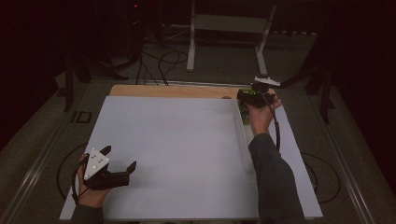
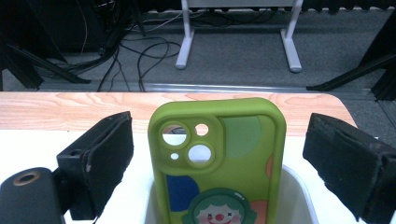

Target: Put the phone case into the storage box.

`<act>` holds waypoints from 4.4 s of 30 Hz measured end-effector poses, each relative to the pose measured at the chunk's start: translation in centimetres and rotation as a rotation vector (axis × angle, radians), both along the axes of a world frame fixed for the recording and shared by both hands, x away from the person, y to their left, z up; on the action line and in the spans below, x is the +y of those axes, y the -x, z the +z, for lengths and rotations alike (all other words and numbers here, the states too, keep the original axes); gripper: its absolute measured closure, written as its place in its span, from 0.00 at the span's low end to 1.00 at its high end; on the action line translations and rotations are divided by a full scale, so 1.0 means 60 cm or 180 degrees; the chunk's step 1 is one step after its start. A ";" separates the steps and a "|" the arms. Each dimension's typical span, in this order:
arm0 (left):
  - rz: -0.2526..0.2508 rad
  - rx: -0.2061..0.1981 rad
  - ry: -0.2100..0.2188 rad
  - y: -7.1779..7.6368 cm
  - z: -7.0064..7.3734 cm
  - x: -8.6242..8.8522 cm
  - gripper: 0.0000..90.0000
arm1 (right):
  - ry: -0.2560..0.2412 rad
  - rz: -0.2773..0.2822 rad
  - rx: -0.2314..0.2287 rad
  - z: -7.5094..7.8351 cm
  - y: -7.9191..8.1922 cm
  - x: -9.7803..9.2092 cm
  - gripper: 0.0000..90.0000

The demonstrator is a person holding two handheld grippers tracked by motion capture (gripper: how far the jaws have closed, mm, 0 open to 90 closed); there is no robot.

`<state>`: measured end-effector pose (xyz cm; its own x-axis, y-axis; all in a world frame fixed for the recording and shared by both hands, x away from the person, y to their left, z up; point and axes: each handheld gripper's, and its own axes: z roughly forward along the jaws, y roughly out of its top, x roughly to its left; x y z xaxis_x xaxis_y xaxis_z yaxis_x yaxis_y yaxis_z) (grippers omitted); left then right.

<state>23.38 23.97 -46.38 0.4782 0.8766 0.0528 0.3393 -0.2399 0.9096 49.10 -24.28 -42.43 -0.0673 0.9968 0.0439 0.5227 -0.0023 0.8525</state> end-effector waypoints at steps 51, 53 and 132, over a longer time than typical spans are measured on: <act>-0.0035 0.0009 -0.0008 -0.001 -0.002 -0.006 0.00 | -0.0143 0.0603 -0.0164 0.039 0.094 0.032 0.09; -0.0036 0.0008 -0.0009 -0.001 -0.001 -0.006 0.00 | -0.0133 0.0651 -0.0175 0.040 0.098 0.034 0.09; -0.0234 -0.0078 0.0036 0.008 -0.001 -0.011 0.00 | -0.0234 0.2223 -0.0366 -0.036 0.345 0.072 0.10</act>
